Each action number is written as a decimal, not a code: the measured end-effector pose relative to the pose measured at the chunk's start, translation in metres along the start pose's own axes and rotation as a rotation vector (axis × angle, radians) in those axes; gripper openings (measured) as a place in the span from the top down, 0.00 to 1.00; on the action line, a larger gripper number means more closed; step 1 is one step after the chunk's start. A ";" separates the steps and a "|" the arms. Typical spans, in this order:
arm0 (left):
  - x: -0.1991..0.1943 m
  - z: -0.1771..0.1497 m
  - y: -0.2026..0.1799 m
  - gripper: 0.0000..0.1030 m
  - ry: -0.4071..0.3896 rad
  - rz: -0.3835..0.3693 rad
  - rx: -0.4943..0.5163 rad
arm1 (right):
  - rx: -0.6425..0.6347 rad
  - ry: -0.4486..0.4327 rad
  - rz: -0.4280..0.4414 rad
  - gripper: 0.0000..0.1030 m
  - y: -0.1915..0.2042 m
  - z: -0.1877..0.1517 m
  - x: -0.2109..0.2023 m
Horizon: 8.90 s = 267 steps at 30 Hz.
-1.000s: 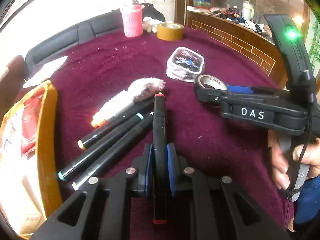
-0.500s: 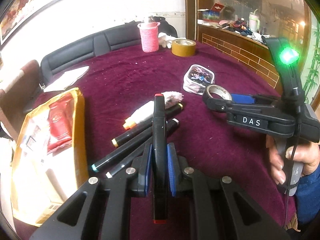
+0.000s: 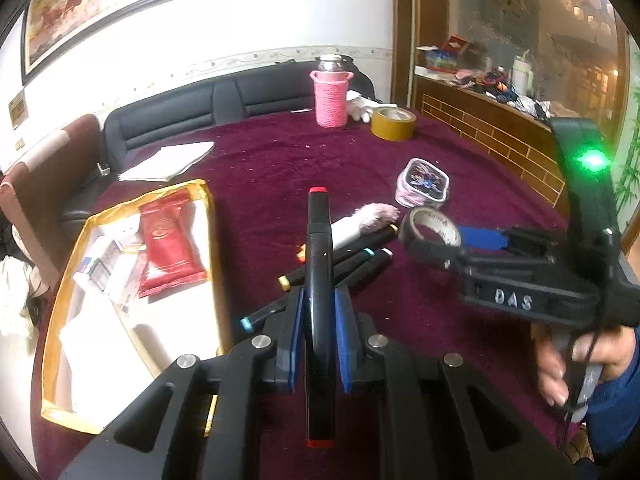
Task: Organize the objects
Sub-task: 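Carry the marker and tape roll into the tray and open both grippers, then grasp a black marker with the left gripper while the right grasps another black marker, then lift both held markers and carry them toward the tray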
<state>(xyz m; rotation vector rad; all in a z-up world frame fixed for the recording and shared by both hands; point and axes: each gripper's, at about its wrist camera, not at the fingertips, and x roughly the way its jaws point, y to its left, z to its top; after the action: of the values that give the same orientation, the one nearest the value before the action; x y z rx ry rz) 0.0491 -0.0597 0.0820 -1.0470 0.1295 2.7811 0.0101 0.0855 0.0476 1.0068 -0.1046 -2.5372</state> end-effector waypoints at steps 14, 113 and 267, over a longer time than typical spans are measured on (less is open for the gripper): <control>-0.031 -0.009 0.075 0.86 -0.071 0.046 -0.145 | -0.124 0.041 0.094 0.38 0.087 0.003 0.008; 0.071 -0.007 0.000 0.56 0.278 -0.190 0.242 | 0.242 0.020 0.145 0.24 -0.053 0.041 0.029; -0.030 -0.018 0.002 0.86 -0.054 -0.007 -0.022 | -0.075 0.019 0.170 0.84 0.038 0.010 0.010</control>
<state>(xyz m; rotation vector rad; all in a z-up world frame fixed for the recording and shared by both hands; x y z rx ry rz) 0.0824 -0.0680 0.0881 -0.9750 0.0879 2.8077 0.0096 0.0462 0.0567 0.9515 -0.0857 -2.3595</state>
